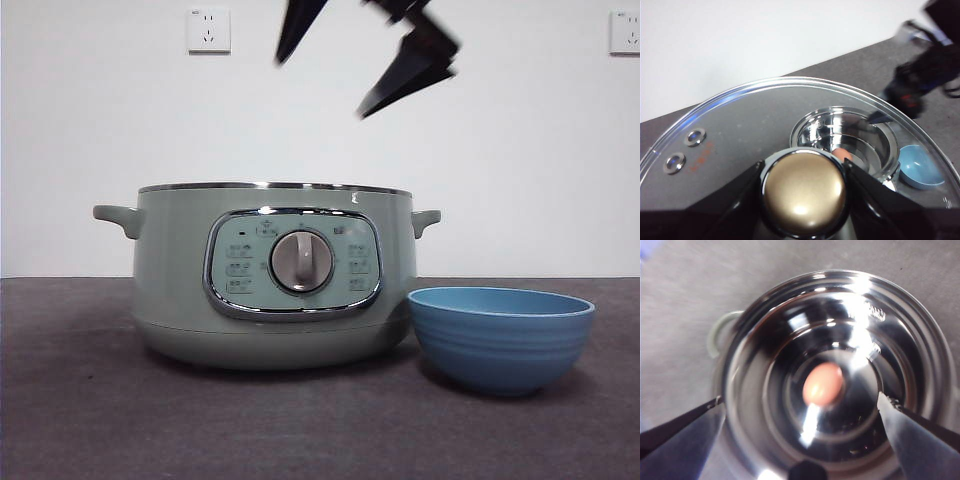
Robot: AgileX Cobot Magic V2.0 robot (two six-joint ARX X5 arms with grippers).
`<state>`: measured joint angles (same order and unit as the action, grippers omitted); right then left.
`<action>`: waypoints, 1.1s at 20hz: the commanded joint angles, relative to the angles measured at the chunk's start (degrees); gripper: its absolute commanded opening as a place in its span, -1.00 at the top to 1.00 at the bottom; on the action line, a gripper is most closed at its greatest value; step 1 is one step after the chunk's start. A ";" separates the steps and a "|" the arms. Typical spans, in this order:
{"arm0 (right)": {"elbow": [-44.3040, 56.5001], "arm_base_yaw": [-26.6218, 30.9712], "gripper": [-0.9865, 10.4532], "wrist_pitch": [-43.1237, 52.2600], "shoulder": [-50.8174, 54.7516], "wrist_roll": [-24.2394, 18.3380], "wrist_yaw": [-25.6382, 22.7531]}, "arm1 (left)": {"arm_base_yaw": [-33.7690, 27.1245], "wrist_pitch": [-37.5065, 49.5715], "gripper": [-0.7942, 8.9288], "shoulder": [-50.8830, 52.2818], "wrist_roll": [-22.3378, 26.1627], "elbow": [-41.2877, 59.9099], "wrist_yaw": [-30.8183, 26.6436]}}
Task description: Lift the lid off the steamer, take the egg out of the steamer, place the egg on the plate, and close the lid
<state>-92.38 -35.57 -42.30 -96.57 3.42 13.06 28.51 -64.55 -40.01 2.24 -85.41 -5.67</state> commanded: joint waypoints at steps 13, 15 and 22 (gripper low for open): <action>-4.33 -3.54 -0.11 2.62 -20.02 0.92 -4.57 | -0.11 -4.17 0.85 2.99 -0.72 -1.01 -0.22; -4.33 -3.56 -0.11 3.63 -21.20 1.53 -4.59 | -0.11 -4.20 0.85 2.99 -0.72 -1.01 -0.17; -4.33 -3.56 0.13 4.57 -22.80 2.29 -6.01 | -0.11 -4.37 0.85 2.99 -0.68 -1.01 -0.15</action>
<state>-96.64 -38.98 -37.95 -118.43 5.21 7.29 28.51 -71.35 -37.63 1.85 -85.60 -5.82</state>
